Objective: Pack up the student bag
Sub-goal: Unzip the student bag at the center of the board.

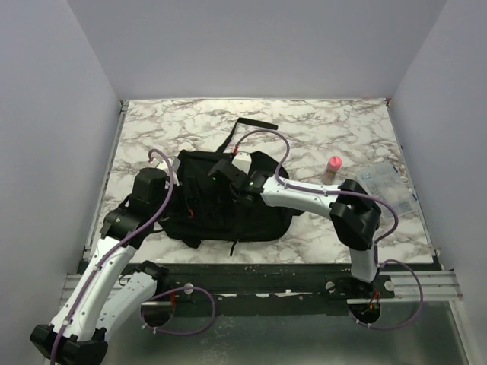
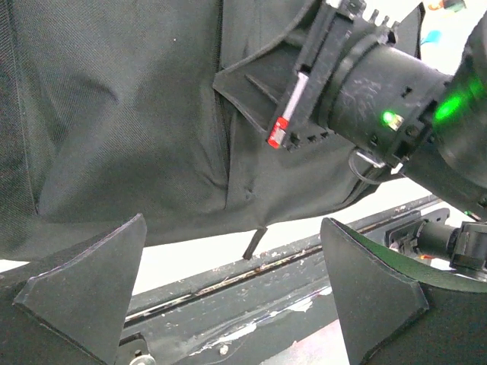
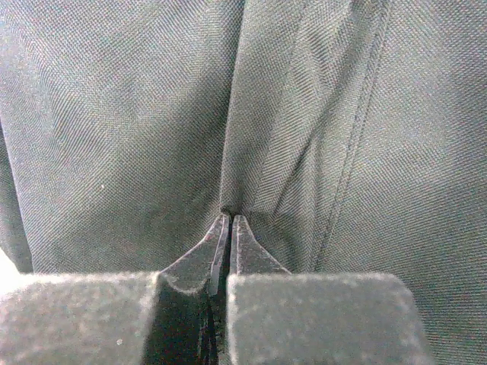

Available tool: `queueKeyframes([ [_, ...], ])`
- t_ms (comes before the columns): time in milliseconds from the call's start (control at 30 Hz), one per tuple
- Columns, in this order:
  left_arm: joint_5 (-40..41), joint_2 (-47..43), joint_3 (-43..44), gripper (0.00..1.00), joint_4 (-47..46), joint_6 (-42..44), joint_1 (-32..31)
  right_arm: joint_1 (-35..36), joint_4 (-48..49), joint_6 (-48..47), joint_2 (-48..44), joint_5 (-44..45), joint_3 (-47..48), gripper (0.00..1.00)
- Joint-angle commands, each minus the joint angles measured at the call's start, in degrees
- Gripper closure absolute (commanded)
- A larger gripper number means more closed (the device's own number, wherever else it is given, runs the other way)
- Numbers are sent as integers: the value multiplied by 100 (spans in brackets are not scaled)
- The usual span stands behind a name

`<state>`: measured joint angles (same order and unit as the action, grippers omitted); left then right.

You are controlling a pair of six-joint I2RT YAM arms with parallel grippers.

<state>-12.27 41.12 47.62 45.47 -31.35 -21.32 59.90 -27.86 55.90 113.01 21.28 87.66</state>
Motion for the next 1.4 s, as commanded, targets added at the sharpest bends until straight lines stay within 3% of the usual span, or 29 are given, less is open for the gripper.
queueKeyframes([
  [0,-79,375,226,2,-226,108,45,9,583,-92,-527,-336,-779,100],
  [200,-606,1127,86,2,-1084,-219,57,-165,1696,-244,-1518,-816,-2039,100],
  [300,-490,1494,-78,4,-1507,-477,82,-463,2045,-170,-1822,-1222,-2577,100],
  [500,-639,1844,-718,4,-2344,-1019,432,-975,2586,-430,-1943,-2088,-3353,100],
  [767,-1092,1871,-874,8,-2781,-816,515,-1059,2671,-912,-1763,-2362,-3568,100],
  [933,-1409,2167,-187,18,-2806,-719,515,-1066,2733,-937,-1791,-2561,-3499,100],
  [1100,-1359,3235,912,33,-2403,-645,515,-1086,2900,-993,-1777,-2663,-3415,100],
  [1367,-313,4607,2057,39,-1686,-1124,504,-1162,2929,-1021,-1821,-2751,-3454,100],
])
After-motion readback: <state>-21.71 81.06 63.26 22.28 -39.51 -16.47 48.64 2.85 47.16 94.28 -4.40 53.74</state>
